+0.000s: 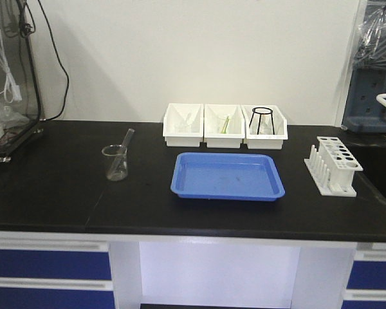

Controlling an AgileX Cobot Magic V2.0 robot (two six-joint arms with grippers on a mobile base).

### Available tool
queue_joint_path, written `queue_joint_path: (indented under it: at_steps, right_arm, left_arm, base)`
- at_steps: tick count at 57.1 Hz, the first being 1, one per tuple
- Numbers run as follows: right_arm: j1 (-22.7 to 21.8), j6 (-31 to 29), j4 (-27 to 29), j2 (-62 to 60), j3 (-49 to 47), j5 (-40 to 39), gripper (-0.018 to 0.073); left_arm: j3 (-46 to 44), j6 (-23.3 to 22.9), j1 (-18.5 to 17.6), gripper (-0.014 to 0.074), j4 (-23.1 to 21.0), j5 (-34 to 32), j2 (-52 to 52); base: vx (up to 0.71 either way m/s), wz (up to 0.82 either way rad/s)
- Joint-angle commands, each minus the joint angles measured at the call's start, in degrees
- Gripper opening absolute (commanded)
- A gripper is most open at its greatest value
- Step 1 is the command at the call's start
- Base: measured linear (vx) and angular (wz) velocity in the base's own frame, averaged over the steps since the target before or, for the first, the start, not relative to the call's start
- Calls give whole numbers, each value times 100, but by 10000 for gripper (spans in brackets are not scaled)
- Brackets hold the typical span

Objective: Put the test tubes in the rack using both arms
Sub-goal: 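Drive the base forward up to the lab bench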

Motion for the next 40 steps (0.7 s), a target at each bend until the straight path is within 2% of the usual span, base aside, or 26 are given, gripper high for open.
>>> queue_joint_path:
  at_steps: [1,40]
  right_arm:
    - [-47,-34,-14,-41,63,-475,-8]
    - [-47,-34,-14,-41,63,-475,-8]
  left_arm:
    - [147,-15,7,-15,-46,-460,-108]
    - [147,-15,7,-15,-46,-460,-108]
  base:
    - [40,-4]
    - [42,-4]
